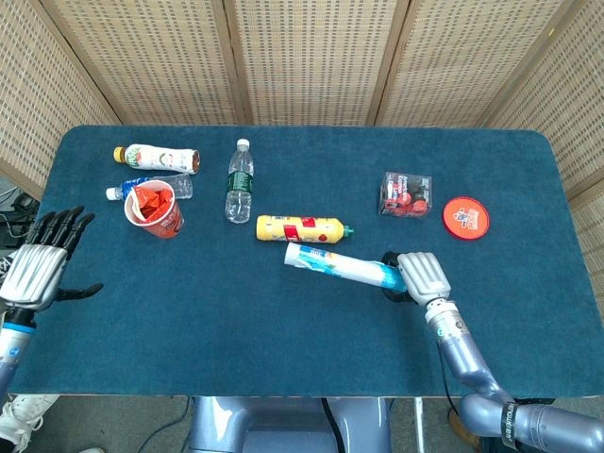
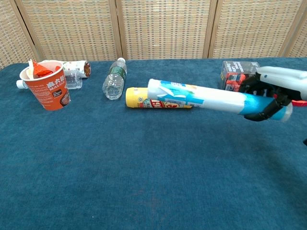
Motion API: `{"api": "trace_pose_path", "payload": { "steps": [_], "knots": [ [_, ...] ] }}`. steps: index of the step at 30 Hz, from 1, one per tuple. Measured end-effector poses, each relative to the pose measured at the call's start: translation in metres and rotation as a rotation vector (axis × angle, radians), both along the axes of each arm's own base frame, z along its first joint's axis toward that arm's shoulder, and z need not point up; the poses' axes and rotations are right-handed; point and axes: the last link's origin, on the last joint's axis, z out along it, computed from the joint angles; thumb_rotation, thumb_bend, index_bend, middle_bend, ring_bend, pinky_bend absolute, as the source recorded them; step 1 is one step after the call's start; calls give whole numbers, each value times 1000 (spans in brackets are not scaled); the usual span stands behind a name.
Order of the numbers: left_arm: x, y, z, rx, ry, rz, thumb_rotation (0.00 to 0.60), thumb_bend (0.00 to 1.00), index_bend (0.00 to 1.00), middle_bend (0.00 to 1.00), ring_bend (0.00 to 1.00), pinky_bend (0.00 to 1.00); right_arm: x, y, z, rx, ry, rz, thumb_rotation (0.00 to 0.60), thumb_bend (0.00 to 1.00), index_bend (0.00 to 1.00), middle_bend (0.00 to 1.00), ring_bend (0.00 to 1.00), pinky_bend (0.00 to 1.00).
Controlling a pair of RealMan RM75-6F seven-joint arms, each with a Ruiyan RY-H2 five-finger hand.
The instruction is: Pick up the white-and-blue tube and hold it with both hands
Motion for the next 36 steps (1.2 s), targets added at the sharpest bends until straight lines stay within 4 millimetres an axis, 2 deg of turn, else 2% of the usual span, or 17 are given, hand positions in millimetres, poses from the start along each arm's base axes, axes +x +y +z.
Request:
{"api": "trace_pose_path", "payload": {
  "steps": [2, 6, 11, 15, 20, 36],
  "knots": [
    [15, 12, -5, -17, 1, -64, 600, 0, 0, 0, 0, 31, 11, -1, 1, 0, 9, 25, 600, 707, 762, 684, 705, 682],
    [46, 31, -20, -72, 4, -206, 600, 0, 18, 0, 42, 178, 40, -6, 1, -6, 33, 83, 600, 707, 762, 685, 707, 682],
    [83, 50, -50, -146, 6, -345, 600, 0, 67, 1, 96, 196, 68, -10, -2, -14, 57, 114, 600, 707, 760, 685, 707, 682],
    [96, 57, -68, -178, 27, -358, 600, 0, 74, 15, 124, 206, 85, -11, -6, -20, 52, 119, 600, 708, 760, 685, 707, 682],
    [113, 65, -97, -231, 13, -317, 600, 0, 67, 22, 131, 207, 93, -12, -10, -23, 46, 91, 600, 708, 761, 688, 707, 682],
    [154, 67, -158, -344, -42, -232, 600, 0, 36, 20, 131, 221, 104, -16, -12, 5, -45, -2, 600, 716, 764, 689, 708, 684]
  ]
}}
